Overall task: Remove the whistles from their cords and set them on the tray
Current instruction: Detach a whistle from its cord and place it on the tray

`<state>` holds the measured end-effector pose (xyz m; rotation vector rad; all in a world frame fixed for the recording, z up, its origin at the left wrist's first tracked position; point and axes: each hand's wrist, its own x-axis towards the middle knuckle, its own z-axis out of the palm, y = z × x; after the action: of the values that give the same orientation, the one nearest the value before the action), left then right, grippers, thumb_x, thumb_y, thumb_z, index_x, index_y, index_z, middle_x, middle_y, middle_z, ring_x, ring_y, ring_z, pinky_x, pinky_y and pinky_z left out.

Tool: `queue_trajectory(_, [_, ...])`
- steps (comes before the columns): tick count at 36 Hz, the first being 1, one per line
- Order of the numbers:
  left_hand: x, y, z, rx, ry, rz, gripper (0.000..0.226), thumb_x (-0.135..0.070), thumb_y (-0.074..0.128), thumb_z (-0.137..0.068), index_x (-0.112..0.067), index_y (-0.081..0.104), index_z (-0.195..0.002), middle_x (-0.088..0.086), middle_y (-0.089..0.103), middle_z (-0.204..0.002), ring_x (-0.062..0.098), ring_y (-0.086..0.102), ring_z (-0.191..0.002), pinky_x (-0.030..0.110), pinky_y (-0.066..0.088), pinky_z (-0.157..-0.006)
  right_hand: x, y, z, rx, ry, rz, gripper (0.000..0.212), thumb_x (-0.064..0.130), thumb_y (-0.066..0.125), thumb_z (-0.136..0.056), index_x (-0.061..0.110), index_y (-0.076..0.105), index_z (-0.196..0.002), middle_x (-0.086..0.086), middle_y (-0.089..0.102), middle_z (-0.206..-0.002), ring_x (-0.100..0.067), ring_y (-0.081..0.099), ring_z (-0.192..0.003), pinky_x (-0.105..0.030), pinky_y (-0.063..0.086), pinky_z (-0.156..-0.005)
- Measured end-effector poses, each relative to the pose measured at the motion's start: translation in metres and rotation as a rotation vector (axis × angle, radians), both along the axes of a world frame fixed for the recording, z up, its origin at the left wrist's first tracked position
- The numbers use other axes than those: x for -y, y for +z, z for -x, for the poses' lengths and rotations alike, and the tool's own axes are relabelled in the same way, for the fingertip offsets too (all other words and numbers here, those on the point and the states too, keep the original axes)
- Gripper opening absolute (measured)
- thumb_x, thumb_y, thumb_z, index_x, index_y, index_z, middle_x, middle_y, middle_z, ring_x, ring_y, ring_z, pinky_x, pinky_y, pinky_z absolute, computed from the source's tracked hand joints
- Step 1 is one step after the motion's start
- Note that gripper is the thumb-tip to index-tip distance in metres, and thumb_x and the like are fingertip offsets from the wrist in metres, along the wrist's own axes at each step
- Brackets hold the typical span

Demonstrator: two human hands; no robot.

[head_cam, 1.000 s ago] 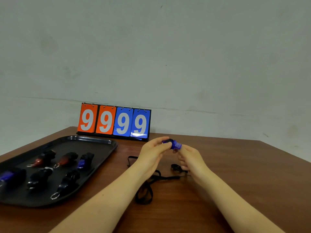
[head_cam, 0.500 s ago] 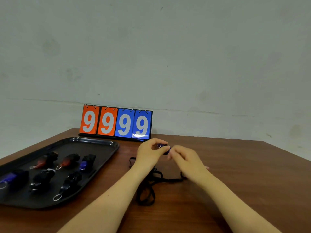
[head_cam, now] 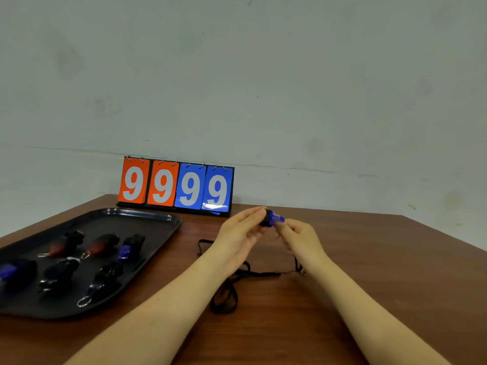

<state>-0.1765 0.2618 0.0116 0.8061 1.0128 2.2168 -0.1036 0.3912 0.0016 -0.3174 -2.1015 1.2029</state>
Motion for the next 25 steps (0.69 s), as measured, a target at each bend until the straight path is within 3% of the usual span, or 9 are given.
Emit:
queue_trajectory(4, [0.001, -0.005, 0.014, -0.006, 0.265, 0.094, 0.017, -0.009, 0.065, -0.089, -0.007, 0.068, -0.105, 0.01, 0.073, -0.096, 0.016, 0.07, -0.086, 0.025, 0.056, -0.081, 0.01, -0.009, 0.001, 0.092, 0.058, -0.31, 0.034, 0.033, 0.049, -0.098, 0.02, 0.064, -0.07, -0.002, 0.051, -0.057, -0.01, 0.048, -0.055, -0.024, 0.042, -0.063])
queue_trajectory(8, [-0.002, -0.008, 0.022, -0.421, 0.594, 0.378, 0.013, -0.019, 0.068, -0.087, -0.021, 0.069, -0.1, -0.008, 0.067, -0.097, 0.005, 0.062, -0.092, 0.013, 0.047, -0.072, 0.016, -0.012, 0.003, 0.143, 0.088, -0.482, 0.027, 0.033, 0.049, -0.098, 0.022, 0.07, -0.085, -0.006, 0.065, -0.074, -0.011, 0.055, -0.065, -0.03, 0.046, -0.072])
queue_trajectory(11, [-0.004, -0.01, 0.023, -0.747, 0.676, 0.522, 0.014, -0.02, 0.066, -0.088, -0.023, 0.066, -0.102, -0.016, 0.06, -0.094, 0.0, 0.055, -0.088, 0.008, 0.041, -0.068, 0.016, -0.009, 0.001, 0.142, 0.069, -0.53, 0.027, 0.032, 0.048, -0.099, 0.024, 0.07, -0.087, 0.008, 0.062, -0.068, -0.001, 0.055, -0.065, -0.02, 0.043, -0.068])
queue_trajectory(17, [-0.006, -0.009, 0.026, -0.851, 0.602, 0.584, 0.013, -0.022, 0.064, -0.09, -0.025, 0.065, -0.104, -0.016, 0.058, -0.095, -0.001, 0.053, -0.089, 0.008, 0.04, -0.069, 0.007, -0.006, -0.002, 0.036, -0.027, -0.33, 0.031, 0.031, 0.05, -0.098, 0.025, 0.065, -0.071, 0.014, 0.054, -0.055, -0.001, 0.045, -0.053, -0.015, 0.033, -0.053])
queue_trajectory(21, [-0.005, -0.006, 0.021, -0.886, 0.441, 0.598, 0.018, -0.024, 0.065, -0.09, -0.023, 0.068, -0.108, -0.015, 0.062, -0.097, 0.001, 0.057, -0.096, 0.012, 0.044, -0.079, 0.002, -0.003, -0.003, -0.031, -0.037, -0.21, 0.035, 0.033, 0.054, -0.096, 0.018, 0.067, -0.066, -0.003, 0.063, -0.064, -0.007, 0.051, -0.058, -0.026, 0.039, -0.062])
queue_trajectory(25, [-0.003, -0.005, 0.015, -0.892, 0.313, 0.561, 0.014, -0.025, 0.067, -0.088, -0.029, 0.069, -0.102, -0.018, 0.067, -0.092, 0.001, 0.063, -0.092, 0.018, 0.05, -0.084, 0.002, 0.0, -0.004, -0.075, -0.044, -0.098, 0.041, 0.031, 0.057, -0.095, 0.016, 0.056, -0.056, 0.003, 0.047, -0.048, -0.005, 0.042, -0.046, -0.023, 0.033, -0.053])
